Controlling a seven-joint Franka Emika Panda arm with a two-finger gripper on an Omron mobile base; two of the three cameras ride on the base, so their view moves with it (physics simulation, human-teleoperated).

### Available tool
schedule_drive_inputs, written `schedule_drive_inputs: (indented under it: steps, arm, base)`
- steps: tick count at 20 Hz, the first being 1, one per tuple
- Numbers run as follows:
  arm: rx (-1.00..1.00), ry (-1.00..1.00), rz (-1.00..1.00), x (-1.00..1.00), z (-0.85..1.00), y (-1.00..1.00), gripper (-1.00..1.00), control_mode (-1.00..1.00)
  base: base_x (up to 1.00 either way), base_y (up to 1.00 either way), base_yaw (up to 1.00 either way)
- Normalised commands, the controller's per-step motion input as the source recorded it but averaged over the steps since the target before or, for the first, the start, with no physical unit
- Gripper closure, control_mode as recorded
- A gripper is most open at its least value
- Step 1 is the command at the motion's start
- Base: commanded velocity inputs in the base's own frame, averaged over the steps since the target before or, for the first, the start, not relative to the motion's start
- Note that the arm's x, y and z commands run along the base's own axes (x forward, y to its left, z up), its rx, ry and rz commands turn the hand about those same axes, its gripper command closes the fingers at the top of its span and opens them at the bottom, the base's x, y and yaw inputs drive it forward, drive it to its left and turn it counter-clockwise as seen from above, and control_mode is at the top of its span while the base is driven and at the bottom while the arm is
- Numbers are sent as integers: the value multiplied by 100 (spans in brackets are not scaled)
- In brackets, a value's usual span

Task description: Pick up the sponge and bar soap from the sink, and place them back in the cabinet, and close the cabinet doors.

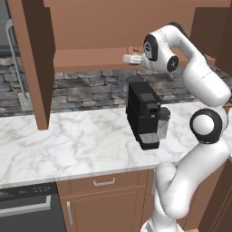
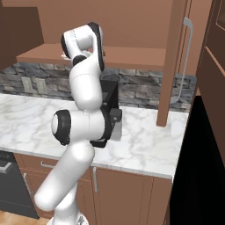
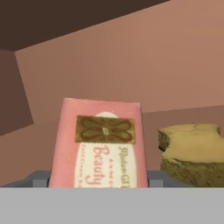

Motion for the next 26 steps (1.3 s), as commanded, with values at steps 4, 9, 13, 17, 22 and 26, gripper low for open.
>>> schedule_drive_inputs:
  steps: [4, 9, 13, 17, 22, 26]
  arm:
    - [0, 8, 0, 28, 14, 6, 100, -100]
    - [-2, 8, 0, 31, 7, 11, 100, -100]
    - [-3, 7, 0, 31, 1, 17, 100, -100]
    - [-3, 6, 0, 33, 1, 16, 100, -100]
    - [-3, 7, 0, 35, 0, 19, 100, -100]
    - [-3, 12, 0, 28, 0, 16, 100, -100]
  base:
    - [0, 0, 0]
    - [0, 0, 0]
    - [0, 0, 0]
    - [0, 0, 0]
    - [0, 0, 0]
    - [0, 0, 0]
